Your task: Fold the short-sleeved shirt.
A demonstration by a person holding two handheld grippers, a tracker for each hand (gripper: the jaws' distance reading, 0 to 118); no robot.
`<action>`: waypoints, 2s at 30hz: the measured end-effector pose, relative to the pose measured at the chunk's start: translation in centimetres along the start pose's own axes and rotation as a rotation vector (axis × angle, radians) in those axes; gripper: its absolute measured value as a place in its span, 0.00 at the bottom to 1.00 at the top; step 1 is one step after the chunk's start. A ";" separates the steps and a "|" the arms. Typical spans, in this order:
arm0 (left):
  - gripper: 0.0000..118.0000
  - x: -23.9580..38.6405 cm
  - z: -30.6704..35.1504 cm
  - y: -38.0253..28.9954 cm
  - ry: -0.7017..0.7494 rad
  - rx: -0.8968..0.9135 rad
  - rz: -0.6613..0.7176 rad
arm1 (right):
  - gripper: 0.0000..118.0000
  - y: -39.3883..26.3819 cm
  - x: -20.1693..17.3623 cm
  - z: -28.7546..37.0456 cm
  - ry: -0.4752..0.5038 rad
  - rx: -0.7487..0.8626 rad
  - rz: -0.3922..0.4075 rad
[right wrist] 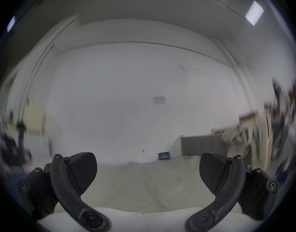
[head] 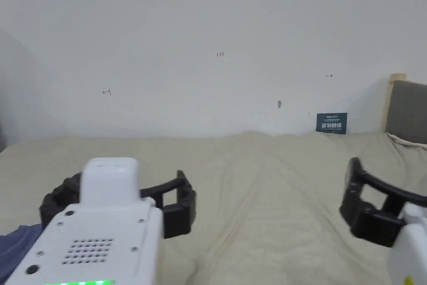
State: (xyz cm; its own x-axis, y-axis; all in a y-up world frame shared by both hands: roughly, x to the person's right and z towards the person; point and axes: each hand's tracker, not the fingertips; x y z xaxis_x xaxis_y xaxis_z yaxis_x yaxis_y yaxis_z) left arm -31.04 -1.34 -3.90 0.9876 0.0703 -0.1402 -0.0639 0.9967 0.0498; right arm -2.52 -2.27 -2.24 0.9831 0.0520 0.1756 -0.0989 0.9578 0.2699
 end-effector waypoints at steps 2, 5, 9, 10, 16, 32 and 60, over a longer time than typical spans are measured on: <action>0.99 -0.7 0.3 -1.1 0.028 0.027 0.035 | 1.00 -1.3 -1.1 0.2 0.018 -0.070 0.030; 0.99 -0.6 0.3 -2.7 0.082 0.005 -0.061 | 1.00 -3.9 -1.1 0.8 0.060 -0.125 -0.101; 0.99 -0.4 1.5 -3.5 0.054 0.021 -0.072 | 1.00 -5.4 -0.6 0.9 0.106 -0.223 -0.209; 0.99 -0.2 1.7 -3.5 0.056 0.039 -0.084 | 1.00 -5.4 -0.5 0.7 0.095 -0.231 -0.212; 0.99 -0.2 1.4 -3.6 0.021 0.029 -0.079 | 1.00 -4.8 0.0 0.6 0.026 -0.181 -0.177; 0.62 -0.2 0.8 -4.1 -0.061 -0.045 -0.058 | 0.83 -5.0 -0.8 1.0 0.035 -0.172 -0.108; 0.00 -5.5 -0.5 -2.0 0.022 -0.091 -0.135 | 0.00 -3.8 -4.3 -2.7 0.167 -0.272 -0.121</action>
State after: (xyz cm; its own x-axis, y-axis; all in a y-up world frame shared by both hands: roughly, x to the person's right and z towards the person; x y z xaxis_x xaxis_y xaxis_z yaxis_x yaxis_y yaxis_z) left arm -36.45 -3.70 -3.73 0.9848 -0.0645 -0.1610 0.0555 0.9966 -0.0602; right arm -5.98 -5.40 -6.54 0.9991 -0.0421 -0.0060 0.0422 0.9990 0.0124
